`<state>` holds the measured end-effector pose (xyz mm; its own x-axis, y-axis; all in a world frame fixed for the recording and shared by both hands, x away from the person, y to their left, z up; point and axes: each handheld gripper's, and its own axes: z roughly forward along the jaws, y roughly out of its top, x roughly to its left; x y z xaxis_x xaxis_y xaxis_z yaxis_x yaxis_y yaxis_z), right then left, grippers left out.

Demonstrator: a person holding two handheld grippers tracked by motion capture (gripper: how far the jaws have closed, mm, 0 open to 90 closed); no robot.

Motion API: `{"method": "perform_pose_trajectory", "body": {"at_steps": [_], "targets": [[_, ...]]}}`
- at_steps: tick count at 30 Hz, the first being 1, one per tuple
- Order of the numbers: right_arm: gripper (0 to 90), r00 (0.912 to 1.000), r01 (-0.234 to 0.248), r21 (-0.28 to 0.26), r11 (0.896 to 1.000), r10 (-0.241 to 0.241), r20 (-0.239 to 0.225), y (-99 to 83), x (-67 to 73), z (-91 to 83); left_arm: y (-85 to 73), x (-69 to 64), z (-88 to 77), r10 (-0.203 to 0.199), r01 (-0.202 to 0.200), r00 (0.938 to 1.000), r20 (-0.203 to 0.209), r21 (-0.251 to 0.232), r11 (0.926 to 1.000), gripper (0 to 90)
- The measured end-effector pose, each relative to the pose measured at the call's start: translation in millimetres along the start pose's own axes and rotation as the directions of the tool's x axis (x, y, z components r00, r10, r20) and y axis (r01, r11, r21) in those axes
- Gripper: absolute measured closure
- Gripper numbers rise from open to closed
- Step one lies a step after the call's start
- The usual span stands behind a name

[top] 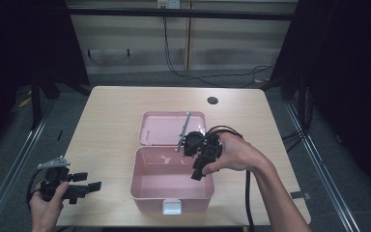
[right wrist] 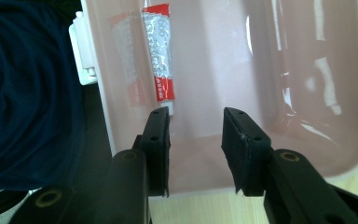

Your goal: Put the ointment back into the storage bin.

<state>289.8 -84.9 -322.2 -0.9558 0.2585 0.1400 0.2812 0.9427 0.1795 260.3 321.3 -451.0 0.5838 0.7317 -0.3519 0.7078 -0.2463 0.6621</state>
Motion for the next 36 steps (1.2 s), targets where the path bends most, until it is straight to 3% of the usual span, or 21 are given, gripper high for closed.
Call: {"method": "perform_pose_trajectory", "body": {"at_steps": [7,19,27,36], "targets": [[54.3,0.9999,-0.015,0.008,1.0,0.015,0.004,-6.8,0.2,-6.7,0.0,-0.3,0.2,-0.003,0.003,1.0,0.0,0.0,1.0,18.1],[52.5,0.9952,-0.09,-0.016,0.996,0.091,0.035,-26.0,-1.1,-19.1,0.1,-0.7,-0.3,-0.006,0.006,1.0,0.0,-0.009,0.9999,18.1],[51.8,0.9922,-0.116,-0.023,0.993,0.117,0.043,-42.0,-2.1,-22.2,0.2,0.2,-0.1,0.003,-0.003,1.0,0.0,-0.003,1.0,18.1],[50.7,0.984,-0.172,-0.031,0.985,0.174,0.041,-62.6,-3.5,-21.2,0.2,0.3,-0.1,0.003,-0.003,1.0,0.0,-0.003,1.0,18.1]]}}
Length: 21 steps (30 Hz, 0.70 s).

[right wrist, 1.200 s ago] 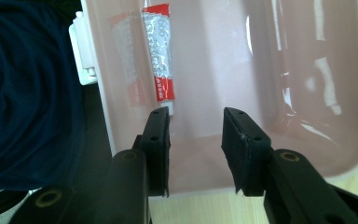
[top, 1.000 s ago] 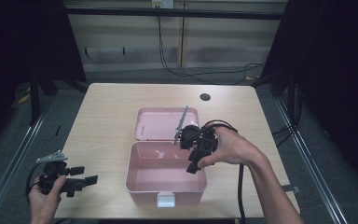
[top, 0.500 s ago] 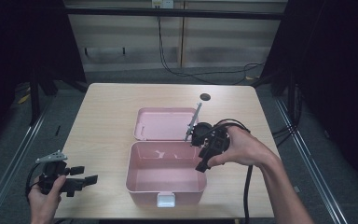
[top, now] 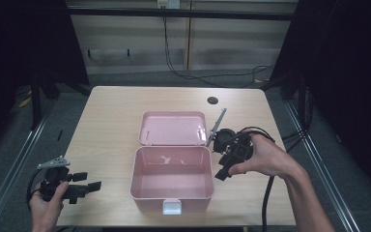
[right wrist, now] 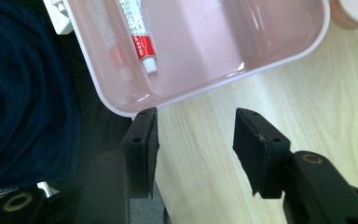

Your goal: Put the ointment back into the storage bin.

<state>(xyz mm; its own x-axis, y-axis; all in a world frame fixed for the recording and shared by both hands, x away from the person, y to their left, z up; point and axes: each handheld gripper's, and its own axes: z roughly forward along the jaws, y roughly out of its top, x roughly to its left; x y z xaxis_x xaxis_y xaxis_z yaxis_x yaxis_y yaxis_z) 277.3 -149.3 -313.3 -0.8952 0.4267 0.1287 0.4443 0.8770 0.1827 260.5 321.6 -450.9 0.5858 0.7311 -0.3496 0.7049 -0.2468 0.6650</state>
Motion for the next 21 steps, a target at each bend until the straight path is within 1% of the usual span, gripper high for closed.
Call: {"method": "perform_pose_trajectory", "body": {"at_steps": [2,3,6,7,8,10,12,15,17,20,21], "targets": [[50.7,0.9999,-0.017,0.005,1.0,0.017,0.002,-3.5,-1.7,2.9,0.0,0.0,-0.1,0.0,0.0,1.0,-0.001,0.0,1.0,18.1],[50.7,0.9997,-0.023,0.009,1.0,0.023,0.004,-5.3,-2.4,4.2,-0.1,-0.4,0.0,-0.006,0.006,1.0,-0.001,-0.004,1.0,18.1],[50.7,0.999,-0.044,0.004,0.999,0.044,0.004,-11.5,-4.3,6.7,0.0,-0.1,-0.1,0.0,0.0,1.0,0.001,0.0,1.0,18.1],[50.7,0.9992,-0.041,0.001,0.999,0.041,0.002,-13.2,-5.2,7.1,0.0,-0.1,-0.2,0.001,-0.001,1.0,0.0,0.001,1.0,18.1],[50.7,0.9987,-0.05,0.002,0.999,0.05,0.001,-15.2,-5.7,7.3,0.0,-0.1,0.0,0.0,0.0,1.0,0.0,0.0,1.0,18.1],[50.7,0.9981,-0.062,-0.004,0.998,0.062,0.007,-19.3,-7.0,9.4,0.0,-0.3,0.1,-0.001,0.001,1.0,-0.001,0.001,1.0,18.1],[50.7,0.9955,-0.095,0.002,0.995,0.095,0.005,-22.9,-9.6,11.6,-0.1,-0.4,0.1,-0.002,0.002,1.0,-0.001,0.001,1.0,18.1],[51.7,0.9896,-0.143,-0.007,0.99,0.143,0.016,-28.7,-15.4,17.2,-0.1,-0.4,0.1,-0.003,0.003,1.0,0.001,0.003,1.0,18.1],[51.8,0.9864,-0.163,-0.013,0.987,0.163,0.021,-32.2,-17.6,20.0,-0.2,-0.4,0.1,-0.003,0.003,1.0,0.0,0.001,1.0,18.1],[52.1,0.9829,-0.184,-0.037,0.982,0.184,0.006,-39.7,-19.9,25.1,-0.1,-0.1,0.3,-0.007,0.007,1.0,0.001,0.002,1.0,18.1],[52.0,0.981,-0.193,-0.045,0.98,0.193,0.012,-42.9,-21.0,26.9,-0.1,-0.2,0.4,-0.007,0.007,1.0,0.002,0.002,1.0,18.1]]}}
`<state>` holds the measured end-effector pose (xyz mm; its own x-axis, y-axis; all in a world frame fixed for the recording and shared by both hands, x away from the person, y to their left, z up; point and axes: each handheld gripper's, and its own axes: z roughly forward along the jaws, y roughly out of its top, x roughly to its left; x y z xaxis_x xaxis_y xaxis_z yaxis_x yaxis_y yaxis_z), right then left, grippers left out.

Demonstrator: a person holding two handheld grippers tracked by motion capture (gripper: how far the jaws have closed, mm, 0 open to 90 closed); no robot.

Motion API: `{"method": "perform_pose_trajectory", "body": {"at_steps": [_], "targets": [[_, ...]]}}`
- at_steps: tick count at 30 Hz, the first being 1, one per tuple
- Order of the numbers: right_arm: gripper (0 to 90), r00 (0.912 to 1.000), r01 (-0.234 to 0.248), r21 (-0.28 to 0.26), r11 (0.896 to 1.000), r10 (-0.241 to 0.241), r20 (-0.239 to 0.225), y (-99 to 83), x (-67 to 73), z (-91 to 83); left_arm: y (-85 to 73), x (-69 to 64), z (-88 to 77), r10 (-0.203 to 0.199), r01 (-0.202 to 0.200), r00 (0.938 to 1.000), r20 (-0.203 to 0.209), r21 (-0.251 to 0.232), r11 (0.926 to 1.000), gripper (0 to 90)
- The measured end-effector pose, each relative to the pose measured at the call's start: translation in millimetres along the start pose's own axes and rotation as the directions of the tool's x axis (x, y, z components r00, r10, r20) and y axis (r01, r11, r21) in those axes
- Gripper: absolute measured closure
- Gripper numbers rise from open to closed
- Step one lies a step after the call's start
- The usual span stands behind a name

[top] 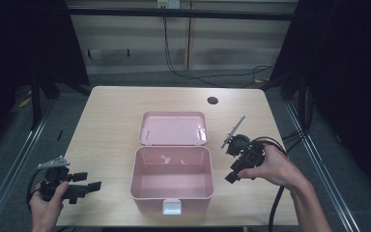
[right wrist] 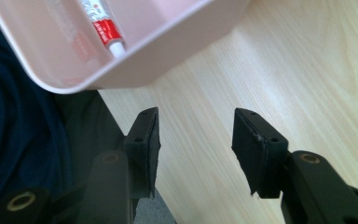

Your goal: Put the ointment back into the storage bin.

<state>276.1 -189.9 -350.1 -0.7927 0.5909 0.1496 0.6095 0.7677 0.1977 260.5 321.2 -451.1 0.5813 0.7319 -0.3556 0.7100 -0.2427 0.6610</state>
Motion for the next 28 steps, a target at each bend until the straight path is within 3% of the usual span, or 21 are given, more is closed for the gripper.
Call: {"method": "perform_pose_trajectory", "body": {"at_steps": [6,10,18,21,24,28], "targets": [[52.1,0.9984,-0.051,-0.049,0.998,0.052,0.021,-9.6,-1.4,9.9,-0.1,-0.3,-0.6,0.002,-0.002,1.0,-0.002,0.0,1.0,18.1],[52.1,0.9957,-0.086,-0.053,0.995,0.088,0.03,-14.7,-3.4,18.1,-0.1,-0.4,-0.5,0.005,-0.005,1.0,-0.002,-0.001,1.0,18.1],[52.0,0.9912,-0.12,-0.083,0.989,0.124,0.047,-25.9,-9.3,34.2,0.0,-0.3,-0.4,0.003,-0.003,1.0,-0.001,0.0,1.0,18.1],[52.0,0.9881,-0.138,-0.091,0.986,0.143,0.056,-30.9,-11.2,40.3,-0.1,-0.3,-0.1,0.002,-0.002,1.0,-0.001,0.001,1.0,18.1],[52.0,0.9859,-0.148,-0.136,0.98,0.157,0.058,-36.9,-12.3,46.3,-0.1,-0.7,0.6,-0.004,0.004,1.0,-0.003,0.0,1.0,18.1],[50.8,0.9798,-0.162,-0.168,0.973,0.178,0.09,-43.6,-15.0,56.4,-0.1,-0.8,1.1,-0.004,0.004,1.0,-0.002,0.003,1.0,18.1]]}}
